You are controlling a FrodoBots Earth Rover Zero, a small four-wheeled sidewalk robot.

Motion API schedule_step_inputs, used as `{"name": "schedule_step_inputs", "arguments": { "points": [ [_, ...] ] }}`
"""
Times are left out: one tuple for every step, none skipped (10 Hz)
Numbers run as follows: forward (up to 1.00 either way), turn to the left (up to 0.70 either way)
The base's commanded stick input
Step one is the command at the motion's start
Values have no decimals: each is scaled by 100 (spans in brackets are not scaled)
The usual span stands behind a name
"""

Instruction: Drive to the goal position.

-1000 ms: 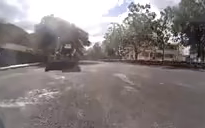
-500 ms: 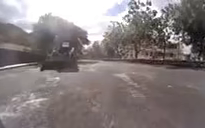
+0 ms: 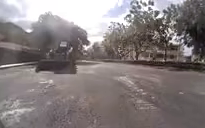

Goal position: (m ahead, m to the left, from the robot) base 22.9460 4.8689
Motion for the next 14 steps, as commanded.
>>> {"name": "schedule_step_inputs", "arguments": {
  "points": [
    [70, 0],
    [70, 0],
    [70, 0],
    [70, 0],
    [70, 0],
    [70, 0],
    [70, 0],
    [70, 0],
    [70, 0],
    [70, 0],
    [70, 0],
    [70, 0],
    [70, 0],
    [70, 0]
  ]
}}
